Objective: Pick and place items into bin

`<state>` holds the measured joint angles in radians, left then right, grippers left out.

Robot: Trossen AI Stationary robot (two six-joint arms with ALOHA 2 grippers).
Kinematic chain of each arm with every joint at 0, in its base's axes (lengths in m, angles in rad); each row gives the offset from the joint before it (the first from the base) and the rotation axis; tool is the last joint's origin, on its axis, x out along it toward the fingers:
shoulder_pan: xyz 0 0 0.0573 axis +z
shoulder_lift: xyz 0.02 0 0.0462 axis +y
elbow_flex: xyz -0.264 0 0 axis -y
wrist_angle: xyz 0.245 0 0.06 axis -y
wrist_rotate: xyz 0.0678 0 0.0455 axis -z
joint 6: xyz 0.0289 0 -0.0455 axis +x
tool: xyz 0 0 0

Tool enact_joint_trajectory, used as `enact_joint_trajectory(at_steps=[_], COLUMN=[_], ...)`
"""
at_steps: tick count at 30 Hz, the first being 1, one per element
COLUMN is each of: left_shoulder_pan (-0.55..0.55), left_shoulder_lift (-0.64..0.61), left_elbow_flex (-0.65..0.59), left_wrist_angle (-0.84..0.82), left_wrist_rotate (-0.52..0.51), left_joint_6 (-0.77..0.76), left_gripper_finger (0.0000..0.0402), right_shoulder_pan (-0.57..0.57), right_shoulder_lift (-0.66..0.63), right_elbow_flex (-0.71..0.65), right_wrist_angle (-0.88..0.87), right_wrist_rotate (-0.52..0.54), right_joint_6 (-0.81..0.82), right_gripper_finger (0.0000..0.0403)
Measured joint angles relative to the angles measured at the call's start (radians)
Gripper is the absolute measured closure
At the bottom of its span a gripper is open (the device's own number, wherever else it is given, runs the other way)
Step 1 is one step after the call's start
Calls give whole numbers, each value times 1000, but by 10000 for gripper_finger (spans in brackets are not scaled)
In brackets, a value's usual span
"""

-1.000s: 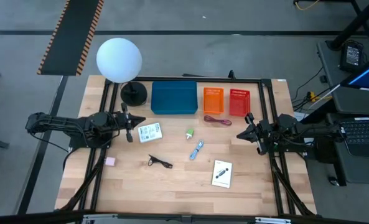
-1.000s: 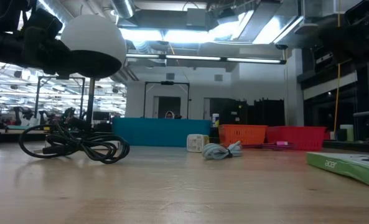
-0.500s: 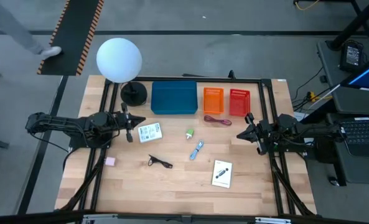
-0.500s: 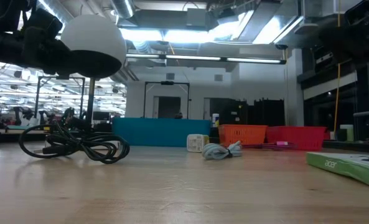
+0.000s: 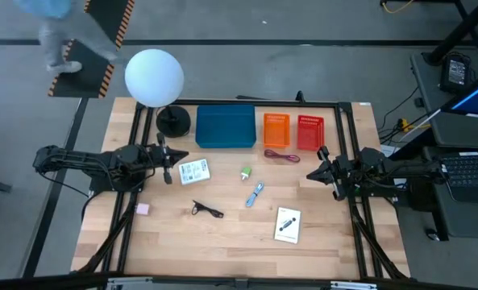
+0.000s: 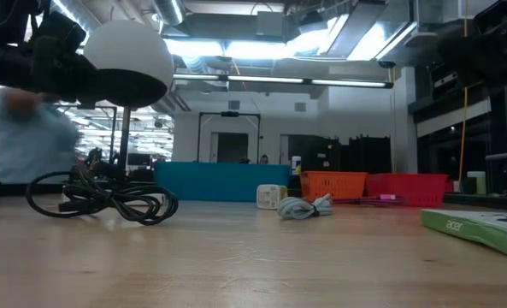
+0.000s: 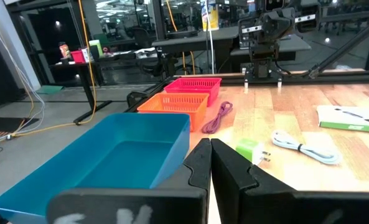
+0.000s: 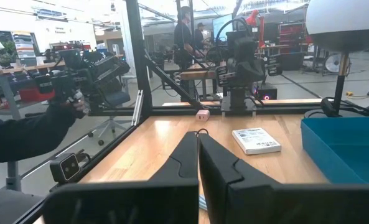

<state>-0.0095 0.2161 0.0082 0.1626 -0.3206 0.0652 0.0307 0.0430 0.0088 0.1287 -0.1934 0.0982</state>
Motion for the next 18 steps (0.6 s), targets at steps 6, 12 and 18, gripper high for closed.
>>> enact_joint_trajectory(at_steps=[6,12,18], left_shoulder_pan=[0,0,0], left_shoulder_lift=[0,0,0], left_elbow_flex=[0,0,0], left_wrist_angle=[28,29,29], left_wrist_rotate=[0,0,0], left_joint_6=[-16,12,-10], left_gripper_finger=[395,395,395], right_shoulder_pan=[0,0,0], right_shoulder_lift=[0,0,0], right_elbow_flex=[0,0,0], right_wrist_angle=[1,1,1], right_wrist_rotate=[0,14,16], right_joint_6=[1,-26,-34], right_gripper_finger=[402,402,402])
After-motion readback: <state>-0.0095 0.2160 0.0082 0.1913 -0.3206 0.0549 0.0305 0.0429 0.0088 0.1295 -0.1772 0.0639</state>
